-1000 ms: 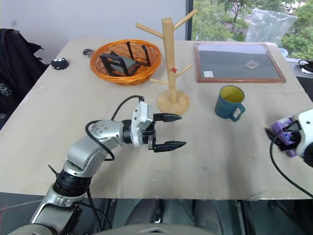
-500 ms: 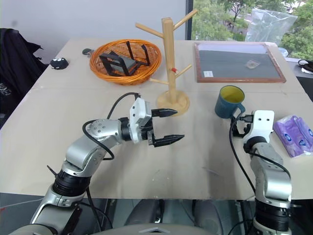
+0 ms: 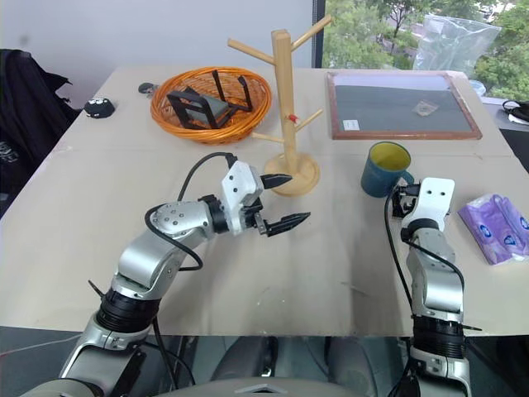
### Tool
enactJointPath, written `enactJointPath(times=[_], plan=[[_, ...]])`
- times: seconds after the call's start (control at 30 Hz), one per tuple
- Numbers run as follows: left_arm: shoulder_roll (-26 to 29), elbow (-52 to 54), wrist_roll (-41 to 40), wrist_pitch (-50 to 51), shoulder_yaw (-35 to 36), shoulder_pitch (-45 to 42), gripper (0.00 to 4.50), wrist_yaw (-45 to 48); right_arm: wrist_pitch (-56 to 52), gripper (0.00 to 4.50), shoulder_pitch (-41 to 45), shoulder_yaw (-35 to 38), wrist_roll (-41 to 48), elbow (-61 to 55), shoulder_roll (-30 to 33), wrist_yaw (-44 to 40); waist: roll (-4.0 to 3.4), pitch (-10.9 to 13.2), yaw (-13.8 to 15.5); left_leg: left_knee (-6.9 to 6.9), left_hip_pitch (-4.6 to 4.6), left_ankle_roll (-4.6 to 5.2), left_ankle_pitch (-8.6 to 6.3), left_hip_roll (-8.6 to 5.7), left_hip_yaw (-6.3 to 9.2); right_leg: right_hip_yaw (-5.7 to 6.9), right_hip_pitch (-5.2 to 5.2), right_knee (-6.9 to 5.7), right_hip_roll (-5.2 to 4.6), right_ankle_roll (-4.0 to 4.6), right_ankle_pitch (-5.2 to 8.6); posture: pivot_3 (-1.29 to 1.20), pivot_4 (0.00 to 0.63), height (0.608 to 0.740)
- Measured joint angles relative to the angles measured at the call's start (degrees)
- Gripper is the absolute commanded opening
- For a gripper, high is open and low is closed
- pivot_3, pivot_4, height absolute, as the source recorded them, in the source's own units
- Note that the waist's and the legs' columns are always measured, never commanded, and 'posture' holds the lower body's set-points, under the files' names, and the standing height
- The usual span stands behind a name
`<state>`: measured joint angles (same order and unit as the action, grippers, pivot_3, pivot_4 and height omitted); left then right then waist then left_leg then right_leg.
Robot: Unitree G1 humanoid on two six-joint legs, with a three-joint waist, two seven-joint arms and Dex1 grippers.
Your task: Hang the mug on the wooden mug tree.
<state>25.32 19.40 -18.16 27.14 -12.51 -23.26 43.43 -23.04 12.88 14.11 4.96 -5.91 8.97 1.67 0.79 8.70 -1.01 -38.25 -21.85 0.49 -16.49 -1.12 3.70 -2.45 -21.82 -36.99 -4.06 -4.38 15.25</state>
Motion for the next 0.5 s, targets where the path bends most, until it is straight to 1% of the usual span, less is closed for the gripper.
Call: enactJointPath(times=[0.03,0.2,0.23,0.5], plan=[[0.0,0.0,0.0,0.0,0.0,0.0,4.50,0.0,0.2,2.33,0.1,0.0,0.0,0.3,-0.1,0.1,0.00,0.0,0.0,0.00,0.00,0.00,0.00,0.00,0.00,0.00,0.00,0.00,0.00,0.00,0.00,0.00,0.150,0.740],[0.0,0.0,0.0,0.0,0.0,0.0,4.50,0.2,2.7,0.14,1.9,-0.1,0.2,5.0,-1.7,1.0,0.00,0.0,0.0,0.00,-0.02,0.00,0.00,-0.01,-0.01,-0.01,-0.01,0.03,-0.02,0.00,0.00,0.00,0.150,0.740],[0.1,0.0,0.1,0.0,0.0,0.0,4.50,0.2,3.3,0.06,2.3,0.0,0.3,5.2,-1.7,1.1,0.00,0.0,0.0,0.00,-0.02,0.00,0.00,-0.01,0.00,-0.01,-0.01,0.03,-0.01,0.00,0.00,0.00,0.150,0.740],[0.0,0.0,0.1,0.0,0.1,1.0,4.50,-0.1,1.9,0.06,2.6,-0.4,3.1,5.5,-1.2,-1.9,0.00,0.0,-0.1,0.00,0.00,0.00,0.00,0.00,-0.01,-0.01,0.00,0.02,-0.01,0.00,0.00,0.00,0.150,0.740]])
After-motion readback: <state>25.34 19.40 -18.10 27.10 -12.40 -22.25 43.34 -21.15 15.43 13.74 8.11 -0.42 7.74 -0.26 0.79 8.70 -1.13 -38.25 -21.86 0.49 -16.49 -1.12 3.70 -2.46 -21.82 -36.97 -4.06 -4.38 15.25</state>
